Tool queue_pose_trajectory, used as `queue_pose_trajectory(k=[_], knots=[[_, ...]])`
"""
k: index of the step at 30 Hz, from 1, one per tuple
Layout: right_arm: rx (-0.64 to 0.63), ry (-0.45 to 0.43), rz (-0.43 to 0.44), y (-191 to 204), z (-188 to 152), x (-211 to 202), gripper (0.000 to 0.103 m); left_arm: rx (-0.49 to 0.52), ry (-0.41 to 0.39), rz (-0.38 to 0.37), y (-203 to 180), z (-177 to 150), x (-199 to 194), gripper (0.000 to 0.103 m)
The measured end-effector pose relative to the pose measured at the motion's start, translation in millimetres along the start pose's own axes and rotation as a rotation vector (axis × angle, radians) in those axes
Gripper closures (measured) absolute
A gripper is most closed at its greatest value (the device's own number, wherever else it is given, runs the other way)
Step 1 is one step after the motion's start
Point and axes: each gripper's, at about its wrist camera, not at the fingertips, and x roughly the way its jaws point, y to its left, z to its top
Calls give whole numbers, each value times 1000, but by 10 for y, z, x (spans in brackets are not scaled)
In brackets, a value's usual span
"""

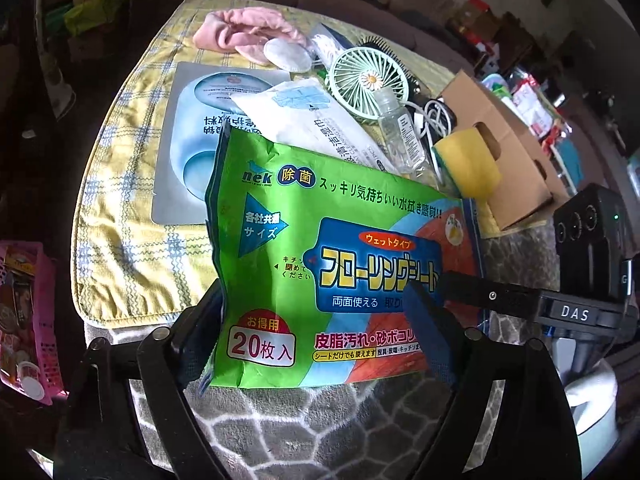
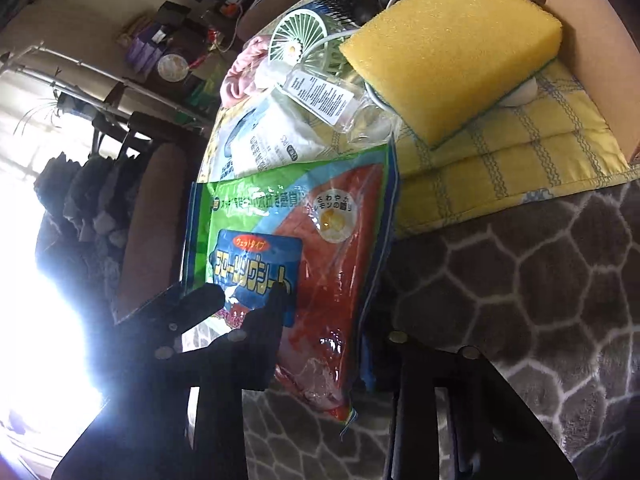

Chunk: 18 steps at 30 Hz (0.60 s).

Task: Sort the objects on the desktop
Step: 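Carry the held bag with the right gripper toward the cardboard box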

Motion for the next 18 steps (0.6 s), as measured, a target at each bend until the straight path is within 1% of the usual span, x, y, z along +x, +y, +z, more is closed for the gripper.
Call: queue_pose_trajectory(k=[1,3,6,10,14,16,18], knots=[[-6,-10,4,-6,-15,-19,72,-18,0,-20,19,-3,-13,26],[-27,-27,-1,12,-40,-69,73,-42,12,-71,29,-31,-35,28],[-56,-47,-20,72,-58,-188,72,-31,11,-133,-75,-104,-108,28],[-88,-78,38,133,-24,-459,73,-34,18,-214,-273,-126,-239,28],[-130,-99,43,218,-7,-717,72,-15,7,-215,-544,-75,-371,28],[-158,-135,59,240,-20,-888,73,-23,-13,-243,-673,-45,-460,28],[-179,-175,72,230,-8,-1101,73,-2,-39,-254,-859,6,-560,28]])
